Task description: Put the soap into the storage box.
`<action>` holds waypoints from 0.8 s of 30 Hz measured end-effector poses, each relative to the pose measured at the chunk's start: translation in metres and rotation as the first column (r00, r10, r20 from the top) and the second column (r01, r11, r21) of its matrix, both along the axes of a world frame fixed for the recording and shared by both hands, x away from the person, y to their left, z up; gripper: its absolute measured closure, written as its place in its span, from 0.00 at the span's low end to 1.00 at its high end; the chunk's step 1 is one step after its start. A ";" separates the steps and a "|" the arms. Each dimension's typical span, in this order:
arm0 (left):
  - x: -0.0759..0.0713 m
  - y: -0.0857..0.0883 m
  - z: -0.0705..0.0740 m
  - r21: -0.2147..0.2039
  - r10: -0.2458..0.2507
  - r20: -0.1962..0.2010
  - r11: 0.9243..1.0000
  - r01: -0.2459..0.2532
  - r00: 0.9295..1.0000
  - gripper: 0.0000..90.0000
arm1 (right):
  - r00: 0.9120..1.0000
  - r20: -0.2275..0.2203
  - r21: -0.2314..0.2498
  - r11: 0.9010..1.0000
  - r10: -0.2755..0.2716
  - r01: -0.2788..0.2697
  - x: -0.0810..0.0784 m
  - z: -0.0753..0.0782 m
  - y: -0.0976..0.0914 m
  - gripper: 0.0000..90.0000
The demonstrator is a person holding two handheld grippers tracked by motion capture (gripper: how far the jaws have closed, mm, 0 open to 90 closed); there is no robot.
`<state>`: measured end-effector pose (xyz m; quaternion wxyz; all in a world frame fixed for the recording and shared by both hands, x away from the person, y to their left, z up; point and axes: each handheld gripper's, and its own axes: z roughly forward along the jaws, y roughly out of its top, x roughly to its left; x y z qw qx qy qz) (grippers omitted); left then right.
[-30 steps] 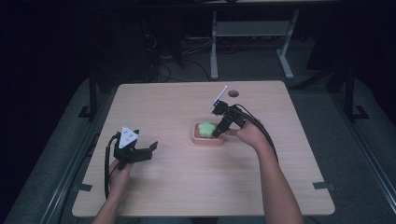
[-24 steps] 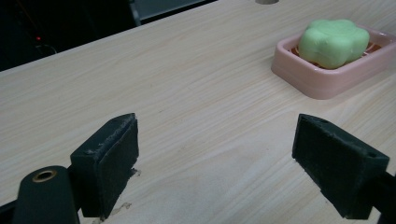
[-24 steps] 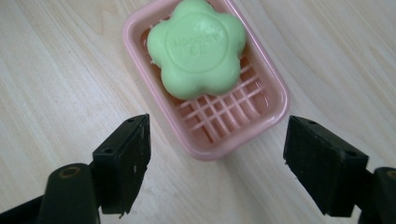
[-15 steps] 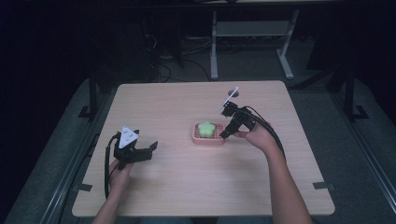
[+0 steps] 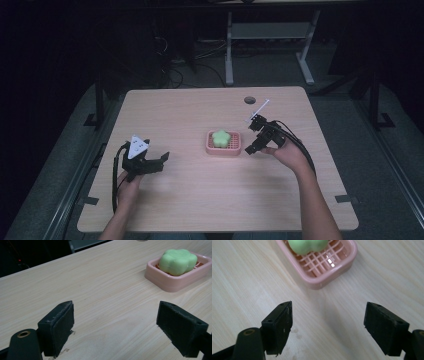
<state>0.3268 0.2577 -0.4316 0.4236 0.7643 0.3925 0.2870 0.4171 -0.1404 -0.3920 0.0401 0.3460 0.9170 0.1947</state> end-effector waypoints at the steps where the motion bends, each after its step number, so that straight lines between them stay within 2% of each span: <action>1: 0.000 0.000 0.000 0.001 -0.001 0.000 1.000 0.001 1.000 0.16 | 1.000 0.000 -0.001 1.000 -0.002 0.002 -0.001 -0.001 -0.002 0.25; 10: 0.000 -0.001 0.000 0.006 -0.005 -0.003 1.000 0.005 1.000 0.16 | 1.000 -0.002 0.012 1.000 -0.017 0.017 -0.011 -0.005 -0.015 0.25; 12: 0.000 -0.001 -0.001 0.005 -0.006 -0.003 1.000 0.006 1.000 0.16 | 1.000 -0.015 0.002 1.000 -0.021 0.021 -0.012 -0.007 -0.017 0.25; 24: 0.000 -0.002 -0.001 0.018 -0.007 -0.002 1.000 0.007 1.000 0.16 | 0.999 -0.006 0.024 0.999 -0.041 0.041 -0.029 -0.011 -0.037 0.25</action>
